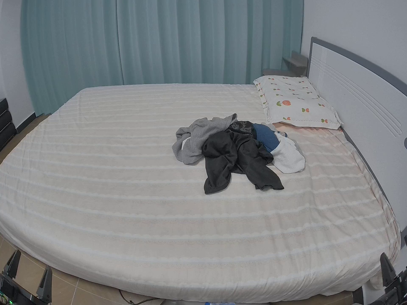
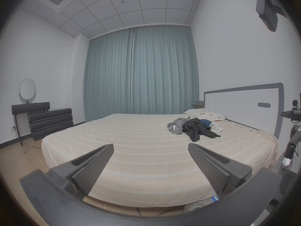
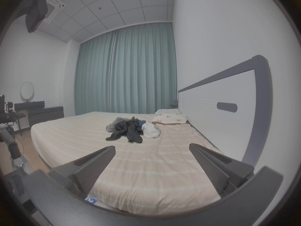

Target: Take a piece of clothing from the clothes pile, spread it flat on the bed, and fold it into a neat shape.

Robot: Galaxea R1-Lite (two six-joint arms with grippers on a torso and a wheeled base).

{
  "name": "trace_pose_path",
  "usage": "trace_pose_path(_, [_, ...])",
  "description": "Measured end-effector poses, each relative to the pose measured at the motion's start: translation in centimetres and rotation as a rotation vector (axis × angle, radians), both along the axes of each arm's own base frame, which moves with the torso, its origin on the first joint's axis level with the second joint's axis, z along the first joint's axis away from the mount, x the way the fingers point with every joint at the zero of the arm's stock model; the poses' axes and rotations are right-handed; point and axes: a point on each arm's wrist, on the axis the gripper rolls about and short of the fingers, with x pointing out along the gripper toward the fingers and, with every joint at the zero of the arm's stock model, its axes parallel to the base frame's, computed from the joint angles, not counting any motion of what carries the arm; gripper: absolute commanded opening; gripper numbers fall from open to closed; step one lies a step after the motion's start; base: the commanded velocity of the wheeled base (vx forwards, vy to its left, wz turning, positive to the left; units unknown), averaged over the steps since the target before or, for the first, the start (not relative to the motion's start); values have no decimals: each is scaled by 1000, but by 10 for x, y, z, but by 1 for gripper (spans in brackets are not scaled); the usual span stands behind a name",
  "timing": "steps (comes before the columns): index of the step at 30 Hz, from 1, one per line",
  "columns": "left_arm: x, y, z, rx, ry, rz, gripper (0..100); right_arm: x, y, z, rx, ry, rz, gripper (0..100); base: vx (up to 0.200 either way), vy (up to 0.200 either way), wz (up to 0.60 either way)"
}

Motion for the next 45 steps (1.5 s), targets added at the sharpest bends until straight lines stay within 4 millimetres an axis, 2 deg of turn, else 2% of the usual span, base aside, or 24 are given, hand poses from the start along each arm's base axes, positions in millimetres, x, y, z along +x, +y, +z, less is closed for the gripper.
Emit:
trace_pose_path(6, [0, 0, 0, 0, 0, 0, 100, 1, 1, 43, 17, -3, 39, 100, 0, 0, 0])
trace_pose_path(10, [0, 0, 0, 0, 0, 0, 100, 19, 2, 62, 31, 92, 76, 100, 0, 0, 0])
trace_pose_path(16, [0, 0, 0, 0, 0, 0, 100, 64, 3, 81, 84, 231, 116, 100, 0, 0, 0])
trace_pose_path(25, [0, 0, 0, 0, 0, 0, 100, 154, 8, 97, 175, 400, 120, 100, 0, 0, 0])
trace_pose_path(30, [0, 0, 0, 0, 0, 0, 100, 215, 14, 98, 241, 474, 103, 100, 0, 0, 0])
trace_pose_path(35, [0, 0, 0, 0, 0, 0, 100, 277, 23, 88, 297, 527, 81, 100, 0, 0, 0])
trace_pose_path(37, [0, 0, 0, 0, 0, 0, 100, 309, 28, 78, 323, 551, 69, 100, 0, 0, 0])
trace_pose_path(40, [0, 0, 0, 0, 0, 0, 100, 344, 35, 63, 349, 575, 57, 100, 0, 0, 0])
trace_pose_path(45, [0, 0, 0, 0, 0, 0, 100, 406, 51, 26, 390, 610, 33, 100, 0, 0, 0])
